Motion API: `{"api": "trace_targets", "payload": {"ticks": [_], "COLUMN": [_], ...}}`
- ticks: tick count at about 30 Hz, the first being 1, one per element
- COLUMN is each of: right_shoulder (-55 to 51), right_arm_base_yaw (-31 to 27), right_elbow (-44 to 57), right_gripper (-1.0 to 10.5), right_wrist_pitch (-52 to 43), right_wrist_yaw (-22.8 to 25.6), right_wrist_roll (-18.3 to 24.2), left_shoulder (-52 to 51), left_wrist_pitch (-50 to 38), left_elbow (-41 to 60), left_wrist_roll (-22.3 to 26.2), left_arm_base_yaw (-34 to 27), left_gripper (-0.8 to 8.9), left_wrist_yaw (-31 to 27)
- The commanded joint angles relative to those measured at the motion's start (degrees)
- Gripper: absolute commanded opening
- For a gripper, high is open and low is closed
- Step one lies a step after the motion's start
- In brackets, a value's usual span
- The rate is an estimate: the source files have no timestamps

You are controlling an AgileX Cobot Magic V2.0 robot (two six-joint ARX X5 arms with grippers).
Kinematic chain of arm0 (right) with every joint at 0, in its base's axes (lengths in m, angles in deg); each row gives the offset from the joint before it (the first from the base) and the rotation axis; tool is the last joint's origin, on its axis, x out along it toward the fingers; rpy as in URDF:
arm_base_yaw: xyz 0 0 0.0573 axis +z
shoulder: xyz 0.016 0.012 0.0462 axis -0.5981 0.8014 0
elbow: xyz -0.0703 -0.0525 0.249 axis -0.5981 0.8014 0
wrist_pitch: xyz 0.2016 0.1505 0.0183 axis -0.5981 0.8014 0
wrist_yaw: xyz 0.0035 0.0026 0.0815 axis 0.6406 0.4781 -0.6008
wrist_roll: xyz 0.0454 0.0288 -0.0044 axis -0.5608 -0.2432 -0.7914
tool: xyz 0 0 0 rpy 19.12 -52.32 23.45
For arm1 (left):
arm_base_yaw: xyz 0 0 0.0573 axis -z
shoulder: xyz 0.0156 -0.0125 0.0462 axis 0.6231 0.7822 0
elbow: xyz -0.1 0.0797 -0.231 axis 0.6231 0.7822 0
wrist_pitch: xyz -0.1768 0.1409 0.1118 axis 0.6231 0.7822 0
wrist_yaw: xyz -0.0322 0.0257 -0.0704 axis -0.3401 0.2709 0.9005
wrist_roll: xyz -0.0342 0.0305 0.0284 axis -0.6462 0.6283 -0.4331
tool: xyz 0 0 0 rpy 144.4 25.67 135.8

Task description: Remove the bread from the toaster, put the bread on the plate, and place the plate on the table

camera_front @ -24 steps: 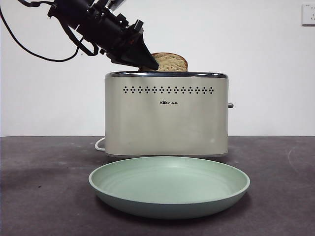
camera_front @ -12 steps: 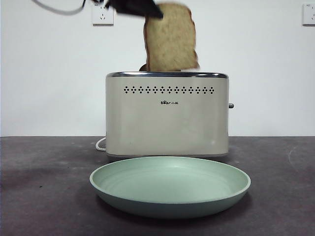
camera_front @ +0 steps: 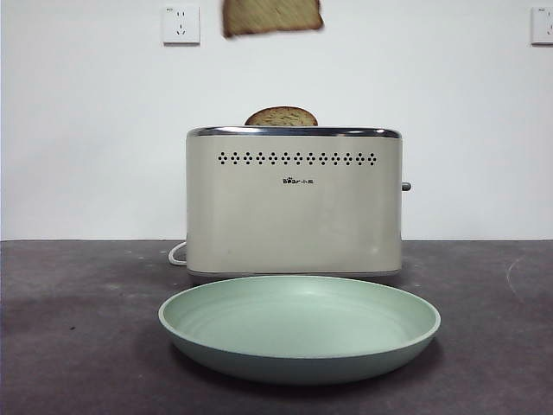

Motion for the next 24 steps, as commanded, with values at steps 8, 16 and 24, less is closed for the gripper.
{"api": "trace_targets", "payload": {"ticks": [8,16,24], "right_shoulder": [4.1,10.1,16.9], "right_arm_base_yaw": [0.1,0.1,0.5], "right_elbow": [-0.1,-0.1,-0.1], "right_gripper": [5.7,5.6,5.6], "right_wrist_pitch": [-1.1,-3.1,-5.4], "right_wrist_yaw": [0.0,0.0,0.0], "right_wrist_roll": [0.0,0.0,0.0], "left_shoulder": [-11.0,-21.5,-37.4], "left_wrist_pitch": [17.5,23.1,15.0], "left_elbow": [-0.2,6.7,31.3], "left_wrist_roll": [2.4,2.4,-3.9], "left_arm_base_yaw": [-0.6,-0.5,-0.5], "left_gripper": [-0.05,-0.05,-0.05], "left_wrist_yaw": [2.7,1.4,0.8]}}
